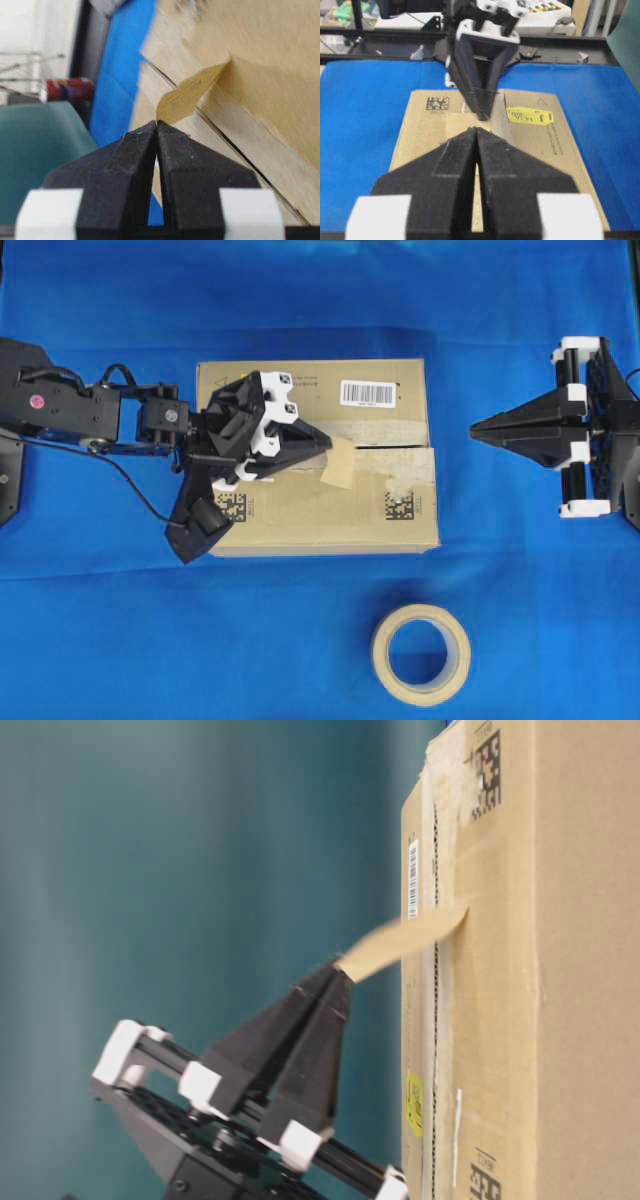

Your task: Apply tape along the seams of the closed cardboard box to seal it securely.

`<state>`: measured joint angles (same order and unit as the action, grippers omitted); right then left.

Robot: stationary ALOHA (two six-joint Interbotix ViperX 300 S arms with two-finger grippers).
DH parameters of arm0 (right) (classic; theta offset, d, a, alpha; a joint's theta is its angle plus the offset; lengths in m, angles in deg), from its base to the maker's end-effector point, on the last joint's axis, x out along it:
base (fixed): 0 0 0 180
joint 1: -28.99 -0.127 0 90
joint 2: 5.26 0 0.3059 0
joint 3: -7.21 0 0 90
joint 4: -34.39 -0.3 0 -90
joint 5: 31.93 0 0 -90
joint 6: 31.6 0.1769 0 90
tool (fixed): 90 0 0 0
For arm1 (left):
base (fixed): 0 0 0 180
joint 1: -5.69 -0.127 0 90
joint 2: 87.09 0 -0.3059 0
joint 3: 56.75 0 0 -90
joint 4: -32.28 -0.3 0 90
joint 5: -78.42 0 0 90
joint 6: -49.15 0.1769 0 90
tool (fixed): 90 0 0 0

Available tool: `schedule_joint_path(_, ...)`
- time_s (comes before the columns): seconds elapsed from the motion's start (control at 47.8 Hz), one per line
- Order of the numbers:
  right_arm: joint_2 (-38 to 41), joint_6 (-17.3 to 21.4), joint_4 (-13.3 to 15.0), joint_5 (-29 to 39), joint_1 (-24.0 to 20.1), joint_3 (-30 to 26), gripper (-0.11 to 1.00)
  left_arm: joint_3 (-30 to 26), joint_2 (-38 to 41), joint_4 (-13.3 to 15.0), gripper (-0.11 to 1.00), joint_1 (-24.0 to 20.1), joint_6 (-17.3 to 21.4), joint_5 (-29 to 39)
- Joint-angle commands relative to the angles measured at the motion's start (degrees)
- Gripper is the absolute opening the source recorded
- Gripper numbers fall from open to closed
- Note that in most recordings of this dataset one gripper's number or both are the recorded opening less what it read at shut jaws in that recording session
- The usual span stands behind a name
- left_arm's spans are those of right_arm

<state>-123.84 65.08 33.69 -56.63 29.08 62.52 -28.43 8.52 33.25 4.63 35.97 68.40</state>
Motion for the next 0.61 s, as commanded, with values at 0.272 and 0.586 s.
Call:
schedule_joint_path(0.272, 3.16, 0.0, 0.09, -2.72, 0.0, -1.49, 0.01, 1.58, -1.67, 0.09, 0.0, -0.79, -0.18, 3.78)
schedule_joint_path(0.586, 5.98, 0.0, 0.09, -3.78, 0.0, -2.2, 0.01, 2.29, -2.29, 0.09, 0.0, -2.2, -0.09, 5.45)
